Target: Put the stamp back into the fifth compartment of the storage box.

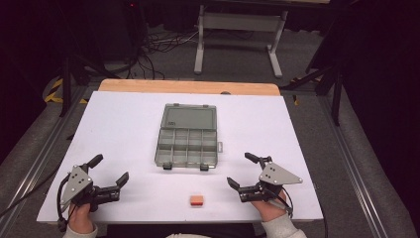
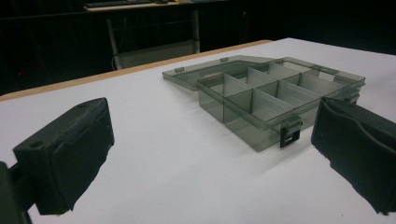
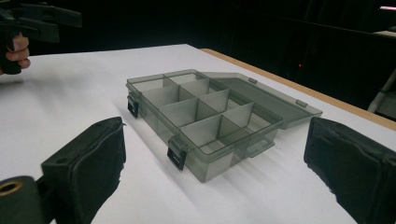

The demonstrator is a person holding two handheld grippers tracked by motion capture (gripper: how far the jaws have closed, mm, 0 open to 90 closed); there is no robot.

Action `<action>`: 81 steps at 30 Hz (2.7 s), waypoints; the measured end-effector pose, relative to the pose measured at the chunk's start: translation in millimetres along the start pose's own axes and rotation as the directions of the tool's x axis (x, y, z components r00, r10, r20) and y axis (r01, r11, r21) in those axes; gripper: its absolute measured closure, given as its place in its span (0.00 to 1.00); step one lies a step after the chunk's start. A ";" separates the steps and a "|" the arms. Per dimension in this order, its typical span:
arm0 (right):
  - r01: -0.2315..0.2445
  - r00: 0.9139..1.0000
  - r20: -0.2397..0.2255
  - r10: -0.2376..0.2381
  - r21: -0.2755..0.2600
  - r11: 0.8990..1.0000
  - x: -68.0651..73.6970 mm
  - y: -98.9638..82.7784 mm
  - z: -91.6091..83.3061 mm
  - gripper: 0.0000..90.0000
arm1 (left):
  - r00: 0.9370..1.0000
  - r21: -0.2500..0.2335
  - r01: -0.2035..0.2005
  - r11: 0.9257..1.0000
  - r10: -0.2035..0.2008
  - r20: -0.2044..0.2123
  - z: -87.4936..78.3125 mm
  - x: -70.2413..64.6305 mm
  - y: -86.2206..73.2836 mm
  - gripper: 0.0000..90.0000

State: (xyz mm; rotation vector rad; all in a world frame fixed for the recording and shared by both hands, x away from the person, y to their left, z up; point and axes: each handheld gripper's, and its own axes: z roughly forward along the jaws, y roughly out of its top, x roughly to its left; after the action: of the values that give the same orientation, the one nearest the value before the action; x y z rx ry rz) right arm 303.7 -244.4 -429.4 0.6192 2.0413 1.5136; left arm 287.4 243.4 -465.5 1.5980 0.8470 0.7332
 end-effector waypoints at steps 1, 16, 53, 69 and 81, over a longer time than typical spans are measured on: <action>-0.002 1.000 0.002 0.002 -0.002 1.000 0.1 0.3 -0.4 0.07 | 1.000 0.000 0.000 1.000 0.000 0.000 0.0 0.1 0.0 0.00; 0.001 1.000 -0.004 -0.001 0.001 1.000 0.8 3.4 -2.0 0.06 | 1.000 0.001 0.003 1.000 -0.003 -0.004 -0.6 0.7 0.0 0.00; 0.051 0.975 -0.222 -0.020 0.132 0.990 24.3 51.1 57.3 0.10 | 1.000 0.015 -0.004 1.000 0.005 -0.009 -1.2 1.1 -0.9 0.00; 0.078 0.961 -0.274 -0.039 0.135 0.988 30.3 62.6 73.8 0.11 | 1.000 0.016 -0.005 1.000 0.005 -0.009 -1.2 0.8 -1.1 0.00; 0.107 0.946 -0.322 -0.042 0.185 0.977 39.8 67.6 90.8 0.16 | 1.000 0.017 -0.003 1.000 0.003 -0.009 -1.5 1.4 -1.2 0.00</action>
State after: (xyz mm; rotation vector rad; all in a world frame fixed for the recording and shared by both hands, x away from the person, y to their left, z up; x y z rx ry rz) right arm 335.8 -135.1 -391.7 0.3844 2.4544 1.4482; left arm 286.8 245.6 -466.4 1.6120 0.8594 0.7379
